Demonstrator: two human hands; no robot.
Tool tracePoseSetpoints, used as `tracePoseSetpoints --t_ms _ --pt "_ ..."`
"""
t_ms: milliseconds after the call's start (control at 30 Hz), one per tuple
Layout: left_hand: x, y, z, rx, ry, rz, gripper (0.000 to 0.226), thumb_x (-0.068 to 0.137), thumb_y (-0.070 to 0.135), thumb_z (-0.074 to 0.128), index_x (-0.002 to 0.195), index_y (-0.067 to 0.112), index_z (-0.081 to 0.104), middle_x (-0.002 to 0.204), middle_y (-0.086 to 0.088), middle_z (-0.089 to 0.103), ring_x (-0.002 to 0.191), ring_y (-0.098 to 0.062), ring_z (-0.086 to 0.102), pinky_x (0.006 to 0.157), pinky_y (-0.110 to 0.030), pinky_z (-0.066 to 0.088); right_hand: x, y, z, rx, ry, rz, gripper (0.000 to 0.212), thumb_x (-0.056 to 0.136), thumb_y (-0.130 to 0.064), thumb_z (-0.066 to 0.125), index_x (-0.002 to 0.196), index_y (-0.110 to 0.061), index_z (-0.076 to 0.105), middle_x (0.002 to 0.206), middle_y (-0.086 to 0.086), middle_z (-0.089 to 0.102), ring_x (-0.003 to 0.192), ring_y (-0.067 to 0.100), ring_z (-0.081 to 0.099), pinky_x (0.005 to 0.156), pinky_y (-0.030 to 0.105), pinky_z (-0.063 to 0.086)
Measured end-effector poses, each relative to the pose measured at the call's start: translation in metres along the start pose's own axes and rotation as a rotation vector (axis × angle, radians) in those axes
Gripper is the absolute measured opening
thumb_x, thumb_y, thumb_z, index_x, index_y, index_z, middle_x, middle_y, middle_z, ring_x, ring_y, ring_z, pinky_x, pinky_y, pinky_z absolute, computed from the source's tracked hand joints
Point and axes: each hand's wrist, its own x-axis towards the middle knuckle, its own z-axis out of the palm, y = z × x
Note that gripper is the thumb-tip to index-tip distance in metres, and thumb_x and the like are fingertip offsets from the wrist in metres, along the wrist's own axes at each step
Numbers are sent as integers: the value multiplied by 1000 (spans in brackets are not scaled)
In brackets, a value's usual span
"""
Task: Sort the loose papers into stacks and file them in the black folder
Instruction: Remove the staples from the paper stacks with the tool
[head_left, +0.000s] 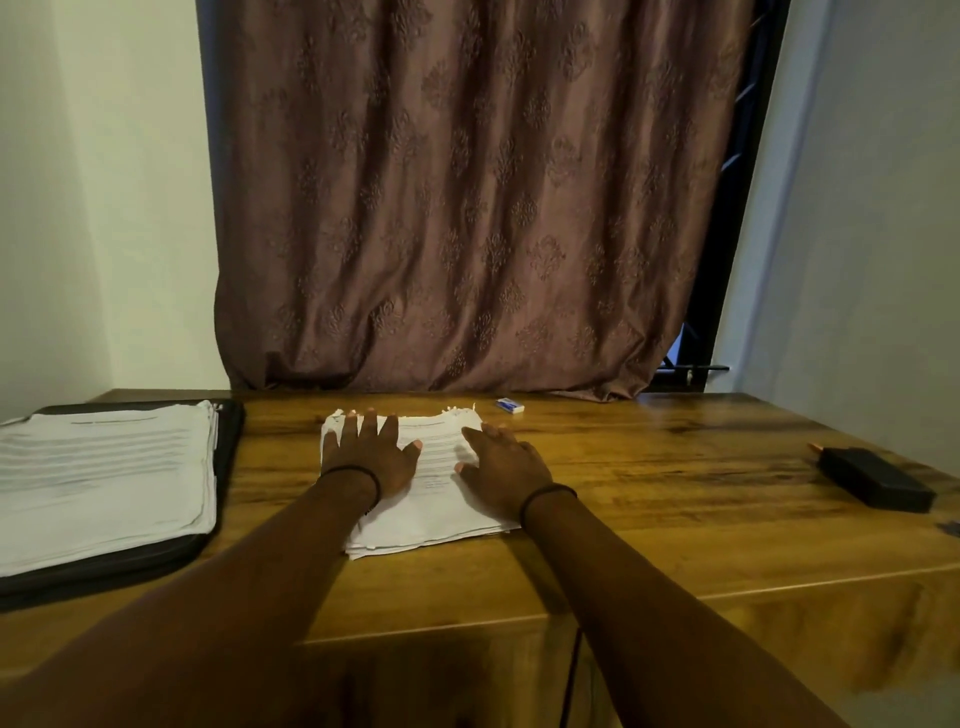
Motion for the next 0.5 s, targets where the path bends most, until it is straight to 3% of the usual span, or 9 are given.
tracePoseSetpoints --t_ms 267,500 --pt "-3 31 -8 -57 -31 49 66 100 57 25 155 24 13 164 -6 5 150 -31 4 119 -51 6 -8 20 -10 76 49 85 59 99 -39 48 153 -24 29 159 2 30 148 24 23 120 46 23" --pt "-18 157 -15 -184 -17 292 69 97 59 33 154 22 19 163 -4 14 149 -27 9 119 -47 11 -80 135 -72 122 242 376 51 96 -34 53 142 -14 43 143 13 49 130 33 46 104 40 41"
